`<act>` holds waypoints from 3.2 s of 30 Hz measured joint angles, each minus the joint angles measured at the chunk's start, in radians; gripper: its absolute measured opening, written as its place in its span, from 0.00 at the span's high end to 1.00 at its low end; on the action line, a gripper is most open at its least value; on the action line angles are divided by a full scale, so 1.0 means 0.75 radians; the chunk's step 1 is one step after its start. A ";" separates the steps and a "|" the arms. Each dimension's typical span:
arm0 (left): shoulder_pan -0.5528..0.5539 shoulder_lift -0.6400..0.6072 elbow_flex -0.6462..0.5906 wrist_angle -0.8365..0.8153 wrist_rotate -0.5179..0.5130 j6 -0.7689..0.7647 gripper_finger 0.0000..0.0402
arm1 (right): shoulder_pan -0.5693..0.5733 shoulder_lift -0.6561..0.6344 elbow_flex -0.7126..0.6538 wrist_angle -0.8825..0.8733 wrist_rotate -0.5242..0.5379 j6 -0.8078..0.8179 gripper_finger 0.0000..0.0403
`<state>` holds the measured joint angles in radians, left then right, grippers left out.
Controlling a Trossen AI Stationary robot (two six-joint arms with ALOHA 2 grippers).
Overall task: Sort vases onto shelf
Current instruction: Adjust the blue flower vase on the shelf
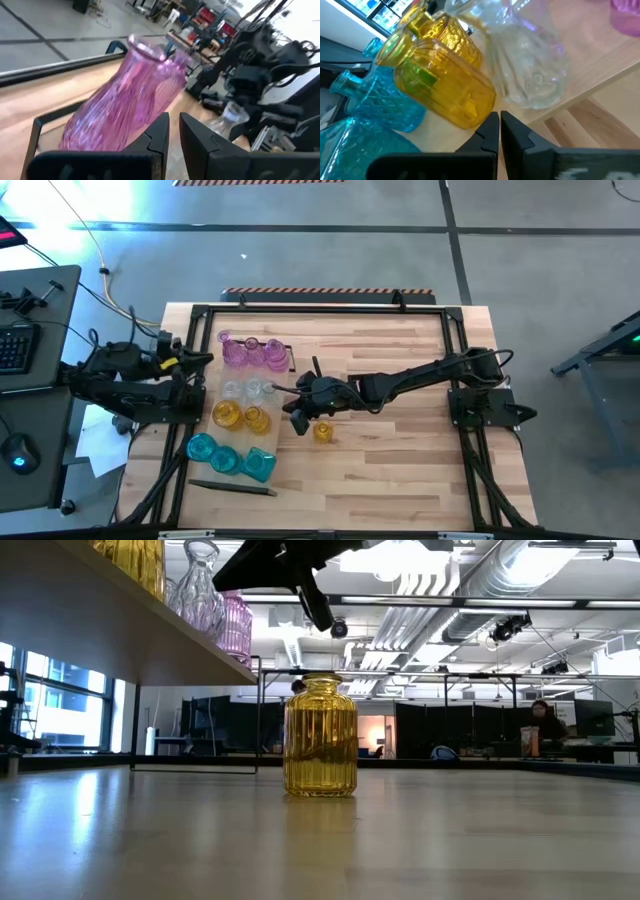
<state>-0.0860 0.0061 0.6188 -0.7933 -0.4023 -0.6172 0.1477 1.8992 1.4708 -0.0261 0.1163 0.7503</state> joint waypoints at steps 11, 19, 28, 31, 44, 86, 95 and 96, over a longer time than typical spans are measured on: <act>0.000 0.000 -0.071 -0.026 0.052 0.067 0.91 | -0.001 0.000 0.000 0.001 -0.005 0.002 1.00; 0.000 -0.001 -0.068 -0.024 0.133 0.165 0.92 | 0.004 0.000 0.000 0.001 -0.030 0.001 1.00; 0.000 -0.001 -0.053 -0.032 0.177 0.167 0.93 | 0.021 0.000 0.000 -0.002 -0.037 0.001 1.00; 0.001 -0.001 -0.051 -0.041 0.164 0.171 0.94 | 0.034 0.000 0.001 -0.045 -0.068 0.002 1.00; 0.001 -0.001 -0.052 -0.066 0.164 0.115 0.94 | 0.126 0.000 0.001 -0.087 -0.258 0.159 1.00; 0.001 -0.002 -0.053 -0.073 0.162 0.123 0.95 | 0.381 -0.001 0.000 0.011 0.305 0.476 1.00; 0.000 -0.002 -0.053 -0.075 0.159 0.119 0.95 | 0.430 0.104 0.000 0.205 0.672 0.596 1.00; 0.001 -0.002 -0.053 -0.075 0.159 0.117 0.95 | 0.436 0.116 0.000 0.200 0.696 0.625 1.00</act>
<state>-0.0856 0.0048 0.5787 -0.8497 -0.2829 -0.5295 0.4750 1.9863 1.4708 0.1236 0.6381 1.2192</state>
